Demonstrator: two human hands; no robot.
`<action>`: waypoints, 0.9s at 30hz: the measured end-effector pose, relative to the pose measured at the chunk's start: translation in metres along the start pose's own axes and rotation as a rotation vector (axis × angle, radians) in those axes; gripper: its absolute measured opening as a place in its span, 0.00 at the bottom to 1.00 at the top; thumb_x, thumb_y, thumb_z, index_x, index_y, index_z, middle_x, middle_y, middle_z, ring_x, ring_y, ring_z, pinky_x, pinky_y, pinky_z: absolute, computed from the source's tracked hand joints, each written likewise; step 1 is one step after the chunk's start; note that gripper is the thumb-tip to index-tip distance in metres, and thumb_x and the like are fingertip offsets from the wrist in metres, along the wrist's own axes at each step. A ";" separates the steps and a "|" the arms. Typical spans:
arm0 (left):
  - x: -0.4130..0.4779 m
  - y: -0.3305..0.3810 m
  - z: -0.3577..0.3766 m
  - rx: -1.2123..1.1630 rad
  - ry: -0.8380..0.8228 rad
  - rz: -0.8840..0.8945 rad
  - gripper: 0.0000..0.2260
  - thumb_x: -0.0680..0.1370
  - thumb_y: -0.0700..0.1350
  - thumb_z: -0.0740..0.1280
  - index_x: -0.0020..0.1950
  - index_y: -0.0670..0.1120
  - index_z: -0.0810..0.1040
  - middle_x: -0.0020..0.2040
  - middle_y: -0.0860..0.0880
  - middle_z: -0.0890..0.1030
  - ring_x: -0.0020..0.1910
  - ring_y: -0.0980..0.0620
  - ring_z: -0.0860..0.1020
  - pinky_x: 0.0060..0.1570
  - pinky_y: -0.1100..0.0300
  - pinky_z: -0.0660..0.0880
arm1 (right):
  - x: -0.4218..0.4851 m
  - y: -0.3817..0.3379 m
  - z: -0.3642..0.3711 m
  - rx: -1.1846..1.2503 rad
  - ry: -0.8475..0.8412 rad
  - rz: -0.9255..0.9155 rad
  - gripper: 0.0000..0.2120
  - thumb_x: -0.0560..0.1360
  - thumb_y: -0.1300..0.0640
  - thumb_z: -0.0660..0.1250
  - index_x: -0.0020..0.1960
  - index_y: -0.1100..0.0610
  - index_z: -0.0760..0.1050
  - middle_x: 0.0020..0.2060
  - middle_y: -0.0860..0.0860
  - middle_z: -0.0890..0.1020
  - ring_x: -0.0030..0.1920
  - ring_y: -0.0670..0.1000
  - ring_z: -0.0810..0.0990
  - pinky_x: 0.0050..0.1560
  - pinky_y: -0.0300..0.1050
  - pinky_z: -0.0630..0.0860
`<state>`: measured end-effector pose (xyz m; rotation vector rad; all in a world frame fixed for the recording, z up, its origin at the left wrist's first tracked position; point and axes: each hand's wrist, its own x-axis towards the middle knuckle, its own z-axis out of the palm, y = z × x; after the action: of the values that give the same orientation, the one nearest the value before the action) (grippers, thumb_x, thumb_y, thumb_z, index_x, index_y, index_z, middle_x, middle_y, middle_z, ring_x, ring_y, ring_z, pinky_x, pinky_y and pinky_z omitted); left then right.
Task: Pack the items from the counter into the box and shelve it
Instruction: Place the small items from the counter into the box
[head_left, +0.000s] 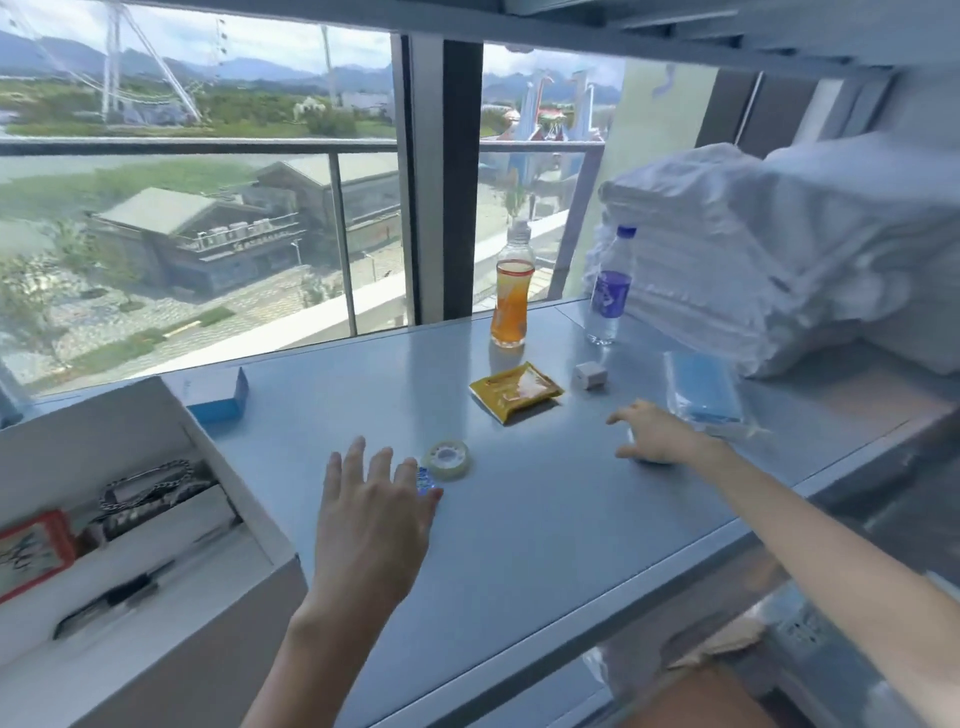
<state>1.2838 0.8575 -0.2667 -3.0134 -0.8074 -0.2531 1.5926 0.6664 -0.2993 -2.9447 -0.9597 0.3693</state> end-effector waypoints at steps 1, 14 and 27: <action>0.006 0.010 0.007 -0.041 -0.005 0.031 0.22 0.80 0.57 0.48 0.72 0.50 0.62 0.73 0.49 0.63 0.75 0.47 0.51 0.73 0.51 0.46 | 0.001 0.011 0.003 -0.003 -0.007 0.024 0.25 0.72 0.53 0.68 0.68 0.51 0.67 0.63 0.57 0.71 0.64 0.58 0.70 0.65 0.49 0.67; 0.041 0.096 0.102 -0.234 -0.132 0.244 0.22 0.79 0.53 0.57 0.71 0.47 0.62 0.72 0.49 0.63 0.71 0.51 0.58 0.70 0.59 0.54 | 0.013 0.016 0.011 0.376 0.007 -0.414 0.25 0.66 0.47 0.75 0.60 0.53 0.75 0.50 0.49 0.81 0.49 0.47 0.77 0.45 0.31 0.70; 0.027 0.079 0.092 -0.358 -0.057 0.141 0.14 0.79 0.47 0.59 0.63 0.48 0.73 0.66 0.52 0.71 0.67 0.54 0.66 0.65 0.62 0.63 | 0.031 -0.036 -0.005 0.031 -0.515 -0.589 0.25 0.66 0.52 0.76 0.60 0.51 0.73 0.56 0.47 0.77 0.54 0.49 0.77 0.46 0.37 0.74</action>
<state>1.3600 0.8073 -0.3504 -3.4072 -0.6047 -0.3438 1.5969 0.7138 -0.2981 -2.3980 -1.7695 1.1062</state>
